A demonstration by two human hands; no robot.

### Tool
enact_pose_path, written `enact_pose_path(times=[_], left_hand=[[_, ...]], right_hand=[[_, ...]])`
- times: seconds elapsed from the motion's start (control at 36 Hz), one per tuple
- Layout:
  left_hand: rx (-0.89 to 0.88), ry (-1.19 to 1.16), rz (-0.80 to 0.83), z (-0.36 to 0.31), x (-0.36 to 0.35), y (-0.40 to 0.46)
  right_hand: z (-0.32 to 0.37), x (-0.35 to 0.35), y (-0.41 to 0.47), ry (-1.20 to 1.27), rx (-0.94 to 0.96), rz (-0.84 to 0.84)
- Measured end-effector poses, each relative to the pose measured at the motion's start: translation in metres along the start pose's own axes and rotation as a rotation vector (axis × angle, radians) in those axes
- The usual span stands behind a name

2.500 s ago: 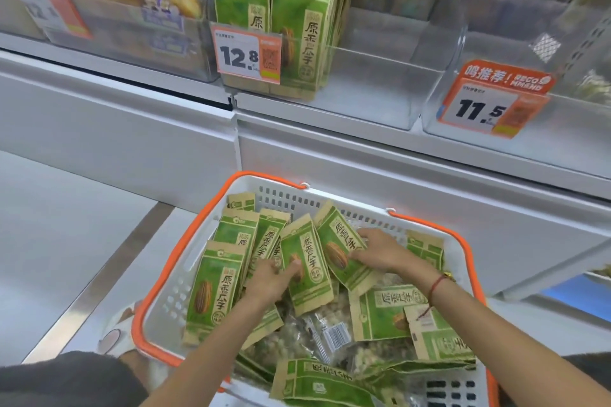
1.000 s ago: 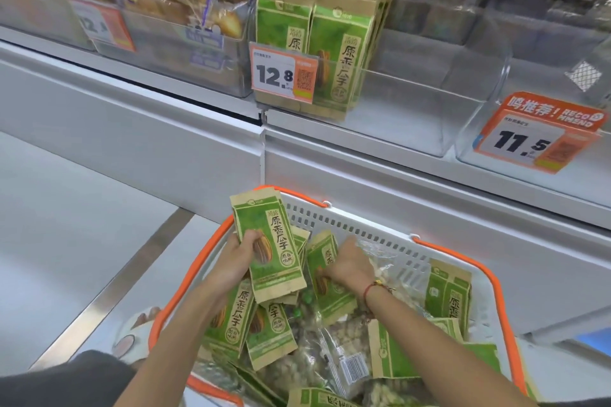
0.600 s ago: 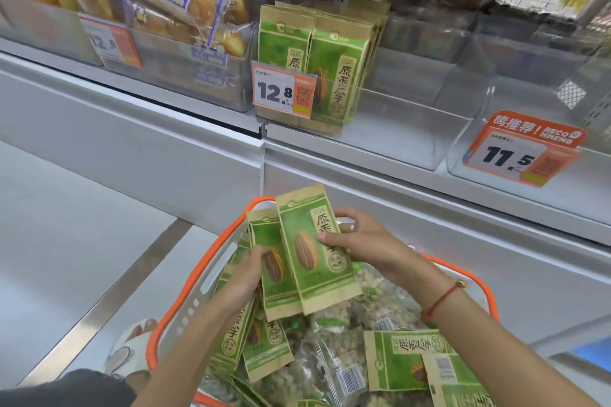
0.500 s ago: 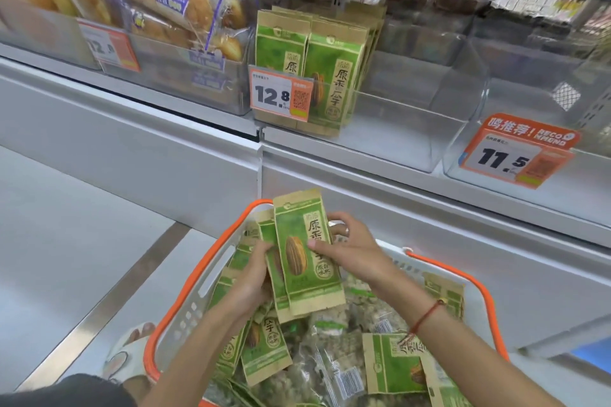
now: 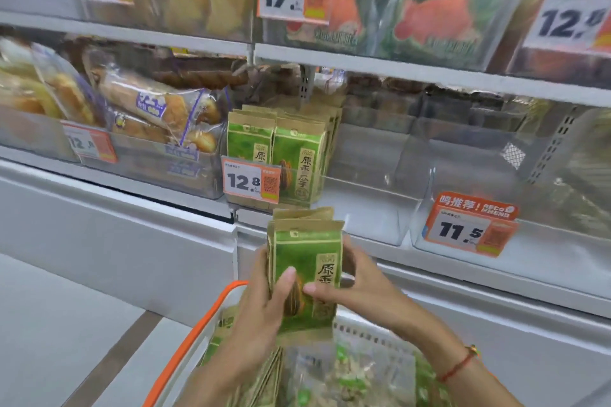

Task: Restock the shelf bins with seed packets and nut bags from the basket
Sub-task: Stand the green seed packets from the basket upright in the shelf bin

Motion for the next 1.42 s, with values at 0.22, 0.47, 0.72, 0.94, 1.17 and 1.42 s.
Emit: enact_pose_path(times=[0.22,0.47,0.72,0.94,1.17,1.42], left_hand=[[-0.64,0.586,-0.057,-0.098,0.03,0.075],[-0.877,1.03,-0.163,-0.136,0.038,0.132],[-0.621,1.248,-0.248,-0.125,0.027,0.182],[-0.607,1.219,-0.323,-0.114,0.018,0.193],[-0.67,1.2,-0.306,-0.112,0.021,0.193],[-0.654,1.199,-0.276,-0.113,0.023,0.191]], right_hand=[[0.09,0.045,0.022,-0.201,0.432,-0.228],[0.101,0.064,0.03,-0.906,0.676,-0.682],[0.074,0.104,0.087,-0.772,0.304,-0.878],[0.025,0.156,0.164,-0.536,-0.159,-0.729],[-0.026,0.199,0.227,-0.485,-0.278,-0.736],[-0.035,0.186,0.239,-0.666,-0.493,-0.496]])
Point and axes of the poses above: each hand's wrist, its own y-axis towards the middle knuckle, its own x-axis out of the back of the hand, z = x × y, the point moved 5 cm from there along y, towards the middle knuckle, and after that the axes turned 7 degrees about x, right-handed, at the moved point
